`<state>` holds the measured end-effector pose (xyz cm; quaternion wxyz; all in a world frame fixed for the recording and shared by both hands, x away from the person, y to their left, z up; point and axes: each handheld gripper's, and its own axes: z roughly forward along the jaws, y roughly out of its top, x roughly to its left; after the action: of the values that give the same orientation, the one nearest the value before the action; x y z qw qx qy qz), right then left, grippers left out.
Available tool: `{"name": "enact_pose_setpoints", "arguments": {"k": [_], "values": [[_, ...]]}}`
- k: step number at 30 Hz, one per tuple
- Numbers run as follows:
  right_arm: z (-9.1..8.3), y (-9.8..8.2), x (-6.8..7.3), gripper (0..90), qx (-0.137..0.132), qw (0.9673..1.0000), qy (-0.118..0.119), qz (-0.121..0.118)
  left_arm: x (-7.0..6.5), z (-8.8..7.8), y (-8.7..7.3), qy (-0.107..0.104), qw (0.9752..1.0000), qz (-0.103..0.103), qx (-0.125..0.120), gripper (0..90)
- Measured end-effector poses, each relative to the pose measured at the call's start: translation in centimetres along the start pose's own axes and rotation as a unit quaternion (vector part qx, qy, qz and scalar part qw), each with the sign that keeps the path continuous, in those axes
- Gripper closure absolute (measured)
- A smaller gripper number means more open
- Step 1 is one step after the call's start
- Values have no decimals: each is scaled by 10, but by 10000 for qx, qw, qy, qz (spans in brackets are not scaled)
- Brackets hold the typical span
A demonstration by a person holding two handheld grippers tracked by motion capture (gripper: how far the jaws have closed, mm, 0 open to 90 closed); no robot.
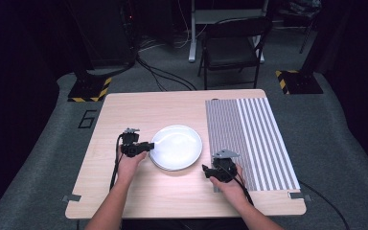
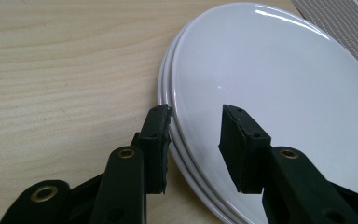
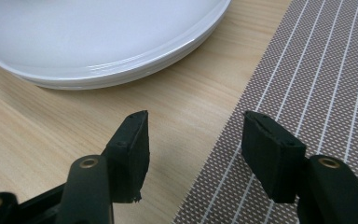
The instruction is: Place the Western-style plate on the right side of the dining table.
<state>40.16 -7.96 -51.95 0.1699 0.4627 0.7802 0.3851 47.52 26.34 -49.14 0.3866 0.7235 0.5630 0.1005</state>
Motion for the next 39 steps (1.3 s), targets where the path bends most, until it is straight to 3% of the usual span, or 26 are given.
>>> {"name": "enact_pose_setpoints", "arguments": {"k": [16, 19, 26, 35, 39], "values": [[1, 1, 0, 433, -6, 10000, -74, 14, -1, 3, 0, -192, 9998, -99, -7, 634], [2, 5, 0, 438, 14, 9999, -37, 136, 0, 4, 0, -239, 9996, -146, -35, 629], [5, 35, -11, 445, -251, 9961, 26, 845, -2, 4, -1, -272, 9996, -101, -29, 626], [25, 55, -4, 418, -246, 9966, -169, 762, -4, 5, -2, -334, 9994, -77, -3, 627], [40, 58, -5, 405, -108, 9956, -272, 892, -5, 7, -3, -374, 9993, -83, -6, 623]]}}
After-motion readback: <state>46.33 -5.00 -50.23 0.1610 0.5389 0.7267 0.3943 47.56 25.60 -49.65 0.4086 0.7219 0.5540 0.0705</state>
